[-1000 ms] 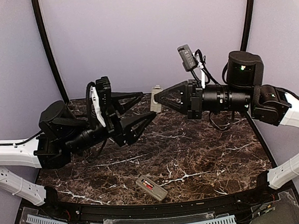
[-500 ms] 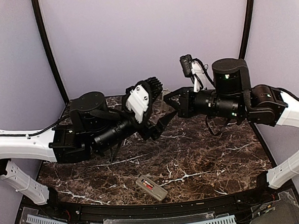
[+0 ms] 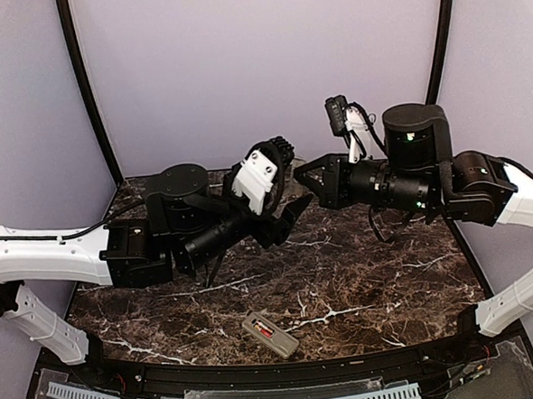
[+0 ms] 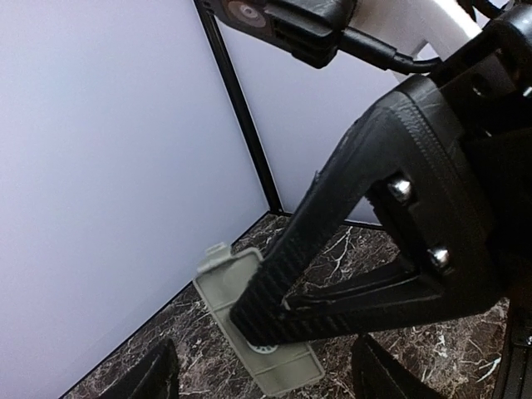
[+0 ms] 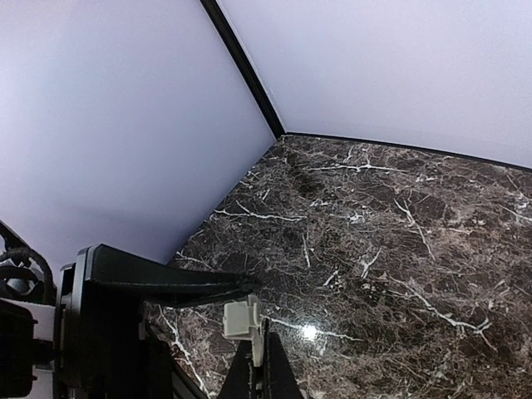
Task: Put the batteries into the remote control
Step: Pass from the right arm to the left, then pass from the left arm to the right
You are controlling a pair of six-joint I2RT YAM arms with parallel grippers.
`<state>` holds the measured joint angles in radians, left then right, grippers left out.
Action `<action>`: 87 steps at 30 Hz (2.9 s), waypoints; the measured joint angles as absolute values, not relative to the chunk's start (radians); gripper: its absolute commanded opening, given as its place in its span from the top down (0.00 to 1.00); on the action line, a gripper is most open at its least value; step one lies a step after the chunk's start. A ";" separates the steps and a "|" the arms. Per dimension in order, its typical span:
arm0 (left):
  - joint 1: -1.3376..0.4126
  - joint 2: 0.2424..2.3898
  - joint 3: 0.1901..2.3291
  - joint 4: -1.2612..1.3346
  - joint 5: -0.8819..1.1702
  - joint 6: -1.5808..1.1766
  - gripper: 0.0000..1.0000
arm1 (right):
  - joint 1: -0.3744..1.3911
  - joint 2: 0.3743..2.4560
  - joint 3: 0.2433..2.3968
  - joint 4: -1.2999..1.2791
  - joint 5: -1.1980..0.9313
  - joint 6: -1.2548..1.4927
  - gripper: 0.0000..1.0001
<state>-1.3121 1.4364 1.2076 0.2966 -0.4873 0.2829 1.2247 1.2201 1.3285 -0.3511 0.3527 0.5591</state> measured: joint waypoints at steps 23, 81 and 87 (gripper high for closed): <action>-1.291 1.436 1.204 0.291 -0.467 0.216 0.61 | 1.226 1.246 1.345 -0.342 0.325 0.542 1.00; -1.279 1.238 0.997 0.563 0.337 0.179 0.98 | 1.230 1.132 1.226 0.008 -0.504 -0.106 0.55; -1.279 1.238 0.993 0.569 0.332 0.179 0.99 | 1.231 1.132 1.226 0.008 -0.493 -0.090 0.62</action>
<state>-1.2793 1.2377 0.9932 0.5694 0.3317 0.1791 1.2308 1.1320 1.2259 0.0078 -0.4927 -0.0898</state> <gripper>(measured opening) 0.239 0.434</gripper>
